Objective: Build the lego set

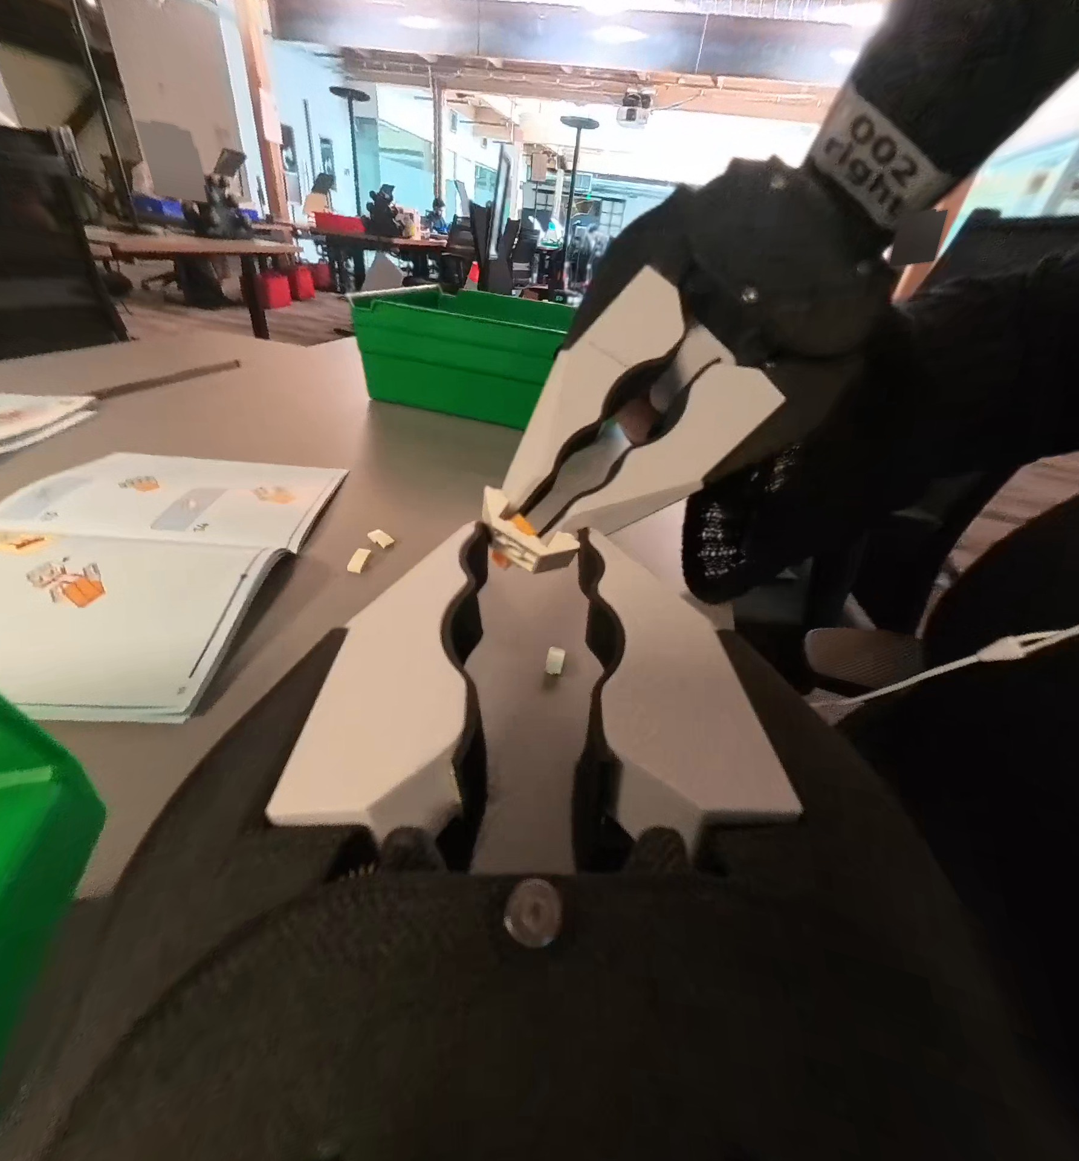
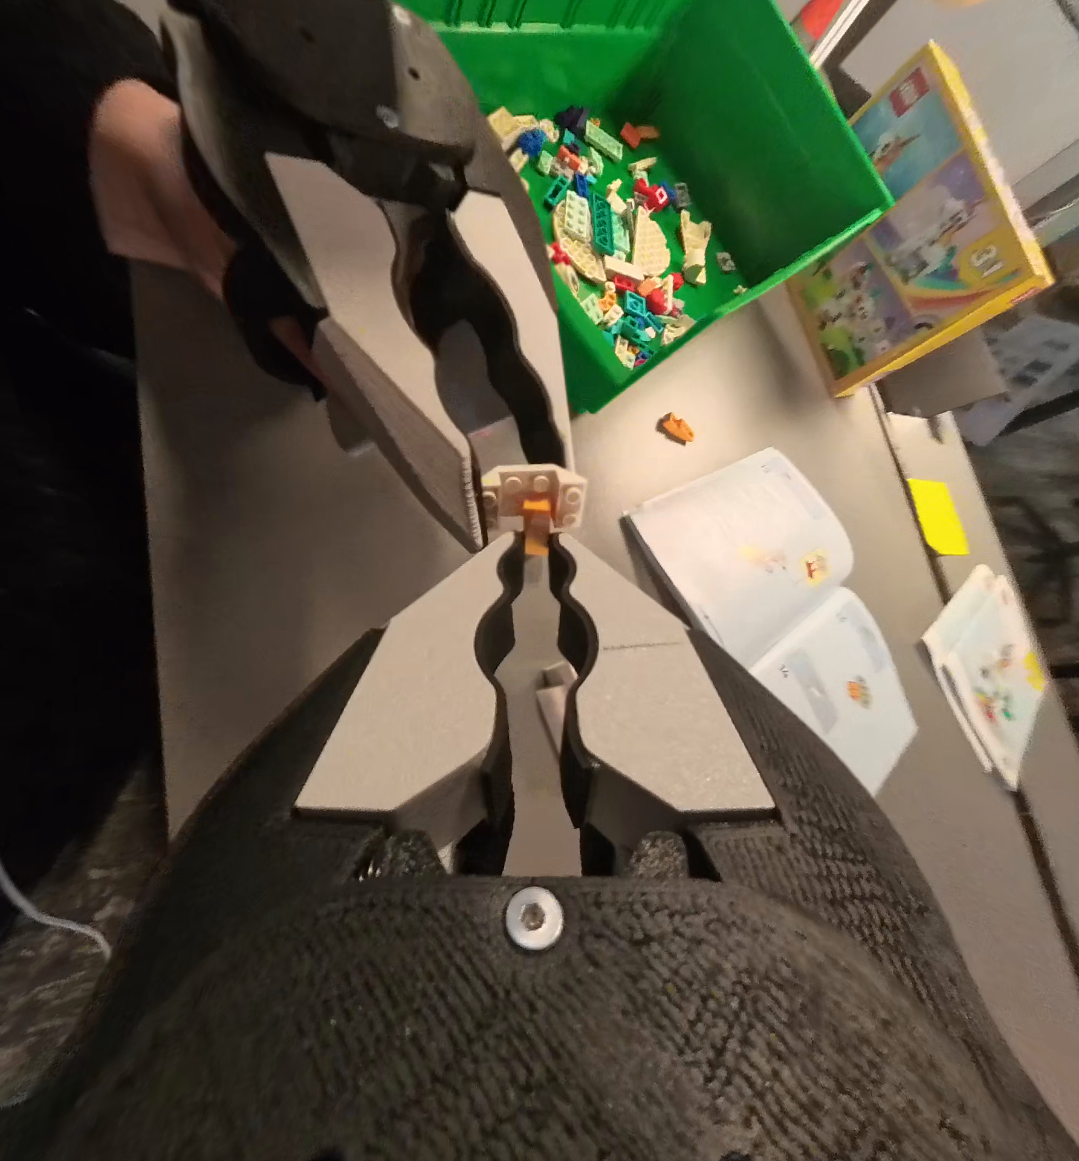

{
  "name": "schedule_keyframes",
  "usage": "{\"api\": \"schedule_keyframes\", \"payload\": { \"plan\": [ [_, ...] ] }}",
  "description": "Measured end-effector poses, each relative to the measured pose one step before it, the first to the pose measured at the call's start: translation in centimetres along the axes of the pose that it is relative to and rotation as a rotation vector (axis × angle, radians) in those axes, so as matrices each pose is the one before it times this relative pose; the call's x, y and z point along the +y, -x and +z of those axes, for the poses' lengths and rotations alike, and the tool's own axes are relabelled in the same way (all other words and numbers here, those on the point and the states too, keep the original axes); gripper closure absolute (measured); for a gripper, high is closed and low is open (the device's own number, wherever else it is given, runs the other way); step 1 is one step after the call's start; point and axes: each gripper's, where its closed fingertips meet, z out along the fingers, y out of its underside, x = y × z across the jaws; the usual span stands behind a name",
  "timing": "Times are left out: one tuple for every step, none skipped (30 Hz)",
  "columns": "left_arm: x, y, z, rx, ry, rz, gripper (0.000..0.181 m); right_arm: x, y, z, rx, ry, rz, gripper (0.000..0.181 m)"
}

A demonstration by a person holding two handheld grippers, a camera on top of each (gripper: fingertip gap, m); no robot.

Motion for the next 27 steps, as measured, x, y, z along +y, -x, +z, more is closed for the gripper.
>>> {"api": "schedule_keyframes", "payload": {
  "plan": [
    [0.034, -0.047, 0.056, -0.0053, 0.0028, 0.021, 0.153, 0.01, 0.014, -0.009, -0.009, -0.0047, 0.0199, 0.175],
    [-0.016, -0.017, 0.035, 0.0003, 0.0001, 0.0053, 0.153, -0.009, -0.004, -0.015, -0.0052, -0.0063, 0.0178, 0.176],
    [-0.06, -0.002, 0.008, 0.0055, -0.0035, -0.0074, 0.153, -0.058, -0.018, -0.016, -0.0035, -0.0082, 0.0194, 0.176],
    [-0.094, -0.01, -0.016, 0.0046, -0.0062, -0.0062, 0.153, -0.089, -0.022, -0.033, -0.003, -0.0078, 0.0162, 0.176],
    [-0.076, -0.01, -0.025, 0.0, -0.0044, 0.0051, 0.153, -0.04, -0.028, -0.007, 0.0003, -0.0026, 0.0084, 0.176],
    [0.011, 0.023, 0.023, -0.0057, 0.0013, 0.0141, 0.153, 0.057, -0.032, 0.027, 0.0038, 0.0065, -0.0015, 0.176],
    [0.123, 0.036, 0.042, -0.0088, 0.0086, 0.0194, 0.154, 0.113, -0.023, 0.047, 0.0059, 0.0113, -0.0086, 0.176],
    [0.115, 0.028, 0.035, -0.0096, 0.0084, 0.0218, 0.154, 0.082, -0.026, 0.039, 0.0062, 0.0119, -0.0072, 0.176],
    [0.083, 0.004, 0.012, -0.0083, 0.0064, 0.0202, 0.154, 0.038, -0.008, 0.021, 0.0043, 0.0114, -0.004, 0.176],
    [0.038, 0.004, -0.004, -0.0043, 0.0034, 0.0132, 0.154, 0.014, -0.009, 0.006, 0.0022, 0.0114, -0.003, 0.176],
    [0.017, -0.009, -0.001, -0.0019, 0.002, 0.0091, 0.154, 0.006, -0.022, -0.013, 0.0016, 0.0112, -0.0039, 0.176],
    [0.002, -0.014, 0.009, -0.0009, 0.0025, 0.0082, 0.154, 0.028, 0.018, -0.006, -0.0014, 0.0126, -0.0062, 0.176],
    [0.073, -0.041, 0.019, 0.0014, 0.007, 0.0109, 0.154, 0.072, 0.053, 0.007, -0.0049, 0.0139, -0.0105, 0.176],
    [0.133, -0.042, 0.035, 0.0005, 0.0125, 0.013, 0.154, 0.135, 0.076, 0.044, -0.0067, 0.0165, -0.0089, 0.176],
    [0.207, -0.041, 0.078, -0.0021, 0.0157, 0.0151, 0.154, 0.182, 0.079, 0.065, -0.0097, 0.0163, -0.0056, 0.176],
    [0.191, -0.019, 0.083, -0.0024, 0.0124, 0.0089, 0.154, 0.14, 0.049, 0.058, -0.0096, 0.0093, -0.0001, 0.176],
    [0.083, 0.014, 0.065, 0.0008, 0.0034, -0.006, 0.154, 0.073, 0.029, 0.038, -0.0097, 0.0014, 0.0095, 0.176],
    [0.028, -0.004, 0.01, 0.0067, -0.0016, -0.016, 0.154, -0.009, 0.015, 0.02, -0.0108, -0.0041, 0.0163, 0.176],
    [-0.055, -0.011, -0.01, 0.0062, -0.0054, -0.0124, 0.154, -0.042, 0.014, -0.005, -0.0086, -0.0065, 0.0159, 0.176],
    [-0.049, 0.024, -0.021, 0.0006, -0.0032, -0.0014, 0.154, -0.054, -0.026, -0.002, -0.0042, -0.0047, 0.0115, 0.176],
    [-0.024, 0.037, -0.015, -0.0026, -0.0011, 0.0031, 0.154, -0.027, -0.046, 0.018, 0.0006, -0.0015, 0.0062, 0.176],
    [-0.021, 0.065, -0.002, -0.0024, -0.0017, -0.0017, 0.154, -0.029, -0.063, 0.026, 0.0033, -0.0012, 0.0031, 0.176],
    [-0.025, 0.056, -0.014, -0.0014, -0.0029, -0.0058, 0.154, -0.041, -0.06, 0.015, 0.0039, -0.0039, 0.0031, 0.176],
    [-0.065, 0.047, -0.021, 0.0, -0.0067, -0.0114, 0.154, -0.065, -0.079, -0.018, 0.0051, -0.0049, 0.0056, 0.176],
    [-0.112, 0.093, -0.014, -0.0016, -0.0115, -0.0204, 0.154, -0.071, -0.134, -0.03, 0.0069, -0.0023, 0.0075, 0.176],
    [-0.12, 0.114, -0.015, -0.0028, -0.0124, -0.023, 0.154, -0.085, -0.138, -0.046, 0.0071, -0.0002, 0.0039, 0.176],
    [-0.158, 0.104, -0.047, -0.0017, -0.0114, -0.0111, 0.153, -0.137, -0.11, -0.068, 0.0064, 0.0004, -0.0018, 0.176]
  ]
}}
